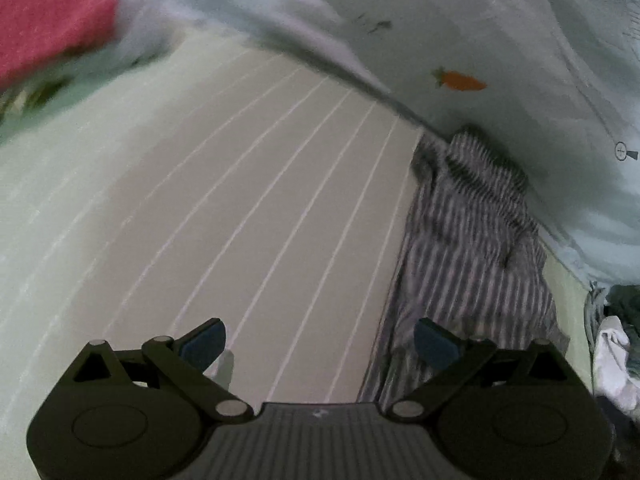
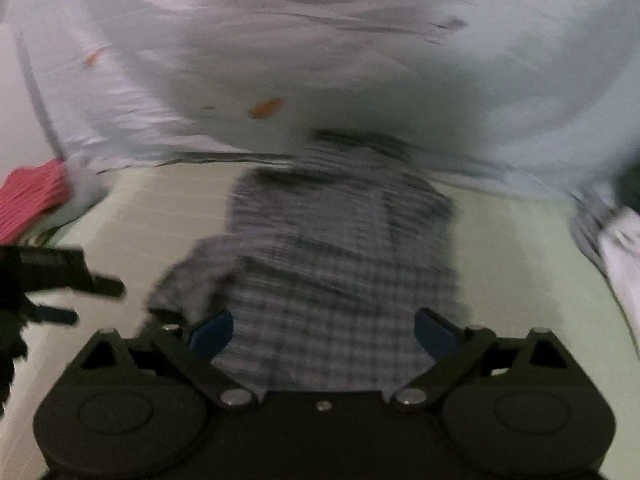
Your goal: Fold clothes
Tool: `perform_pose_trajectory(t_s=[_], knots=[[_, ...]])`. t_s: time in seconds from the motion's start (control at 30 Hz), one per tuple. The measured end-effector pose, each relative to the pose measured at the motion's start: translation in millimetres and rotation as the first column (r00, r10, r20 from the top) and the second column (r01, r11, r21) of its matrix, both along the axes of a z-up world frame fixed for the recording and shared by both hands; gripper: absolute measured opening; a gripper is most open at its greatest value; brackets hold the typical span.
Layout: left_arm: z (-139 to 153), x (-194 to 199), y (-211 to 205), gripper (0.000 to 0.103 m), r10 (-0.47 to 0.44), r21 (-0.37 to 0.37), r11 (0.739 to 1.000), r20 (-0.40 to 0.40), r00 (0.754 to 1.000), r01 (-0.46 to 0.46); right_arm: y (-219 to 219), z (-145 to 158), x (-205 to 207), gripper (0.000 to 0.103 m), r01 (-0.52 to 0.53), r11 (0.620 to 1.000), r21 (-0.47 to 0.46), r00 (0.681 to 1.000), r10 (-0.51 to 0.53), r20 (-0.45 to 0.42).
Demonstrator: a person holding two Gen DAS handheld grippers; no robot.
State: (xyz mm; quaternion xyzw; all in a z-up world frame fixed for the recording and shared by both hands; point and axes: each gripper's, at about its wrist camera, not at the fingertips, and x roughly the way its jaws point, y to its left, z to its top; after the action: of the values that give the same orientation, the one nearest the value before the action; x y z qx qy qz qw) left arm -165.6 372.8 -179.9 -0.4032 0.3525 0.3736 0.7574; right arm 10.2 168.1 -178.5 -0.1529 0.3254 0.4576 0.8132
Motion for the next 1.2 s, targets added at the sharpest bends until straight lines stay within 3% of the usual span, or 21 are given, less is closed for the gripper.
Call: perform_pose_trajectory(t_s=[0.1,0.17,0.23,0.33,0.4,0.5,0.63,0.9,1.03,1.2], knots=[[-7,-12,-15,0.097,-0.03,-0.021,0.999,-0.006,1.0,0.03,24,0,-12,0.085,-0.099,0.995,-0.017,0.994,0.099,0.044],[-9,-11,-24,0.092,-0.065,-0.02,0.998,0.0,0.998,0.065,36,-2,-15,0.072,-0.142,0.989,-0.028,0.988,0.143,0.049],[-10,-7,-26,0.083,-0.093,-0.025,0.995,0.024,0.995,0.093,44,-5,-16,0.053,-0.185,0.982,-0.029,0.981,0.186,0.047],[-13,1,-23,0.066,-0.112,-0.042,0.992,0.074,0.991,0.115,52,-8,-14,0.039,-0.235,0.972,-0.018,0.972,0.236,0.023],[-18,6,-17,0.048,-0.115,-0.074,0.989,0.119,0.986,0.125,60,-14,-8,0.035,-0.249,0.968,-0.012,0.968,0.248,-0.041],[-28,11,-7,0.03,-0.096,-0.151,0.98,0.191,0.977,0.126,63,-20,3,0.026,-0.225,0.974,0.023,0.963,0.226,-0.148],[-40,12,2,0.024,-0.049,-0.241,0.963,0.277,0.959,0.119,63,-32,25,0.025,-0.136,0.989,0.067,0.932,0.15,-0.329],[-60,20,26,0.014,0.019,-0.337,0.934,0.371,0.928,0.116,51,-52,51,0.019,0.004,0.993,0.121,0.831,0.064,-0.552],[-60,28,40,0.014,0.03,-0.331,0.937,0.394,0.918,0.111,49,-54,58,0.019,0.05,0.987,0.155,0.792,0.056,-0.608],[-61,36,59,0.014,0.058,-0.339,0.935,0.445,0.893,0.108,49,-53,64,0.017,0.057,0.984,0.17,0.783,0.061,-0.62]])
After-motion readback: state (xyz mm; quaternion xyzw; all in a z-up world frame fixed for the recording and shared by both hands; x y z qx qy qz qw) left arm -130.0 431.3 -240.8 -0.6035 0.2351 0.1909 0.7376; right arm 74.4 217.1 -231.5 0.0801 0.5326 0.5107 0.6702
